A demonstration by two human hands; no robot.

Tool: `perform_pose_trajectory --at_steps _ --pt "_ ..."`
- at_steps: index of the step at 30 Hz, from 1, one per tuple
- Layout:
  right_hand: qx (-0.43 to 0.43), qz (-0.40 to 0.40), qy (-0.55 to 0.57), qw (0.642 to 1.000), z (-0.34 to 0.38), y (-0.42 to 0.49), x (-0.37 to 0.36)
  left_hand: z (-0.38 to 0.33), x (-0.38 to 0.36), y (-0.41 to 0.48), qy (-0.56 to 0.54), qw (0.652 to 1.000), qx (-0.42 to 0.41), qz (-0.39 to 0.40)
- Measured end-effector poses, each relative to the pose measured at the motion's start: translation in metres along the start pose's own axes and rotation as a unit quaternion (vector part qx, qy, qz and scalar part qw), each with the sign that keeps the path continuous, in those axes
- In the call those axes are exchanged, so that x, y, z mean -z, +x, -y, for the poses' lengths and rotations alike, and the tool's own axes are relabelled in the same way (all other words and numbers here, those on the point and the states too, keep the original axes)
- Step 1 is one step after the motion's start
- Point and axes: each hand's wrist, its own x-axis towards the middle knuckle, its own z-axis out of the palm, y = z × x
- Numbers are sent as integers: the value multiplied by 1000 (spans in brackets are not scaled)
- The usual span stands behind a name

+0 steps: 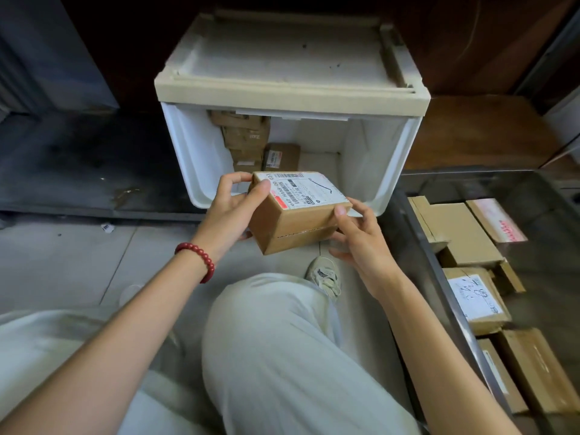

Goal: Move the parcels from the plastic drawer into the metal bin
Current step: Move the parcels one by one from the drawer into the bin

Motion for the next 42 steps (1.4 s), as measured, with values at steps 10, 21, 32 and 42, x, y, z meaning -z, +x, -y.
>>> perform_pose_trajectory --at_steps 10,21,32,42 --pt "-31 -47 -59 997 -5 3 -5 14 16 -2 60 997 -50 -7" --pt "-16 -23 -76 997 -2 1 -1 18 17 9 98 993 -59 -17" --pt "-7 -11 -32 999 -5 5 11 13 10 12 118 991 -5 64" --pt "6 13 -58 998 10 -5 14 10 10 8 112 988 -11 107"
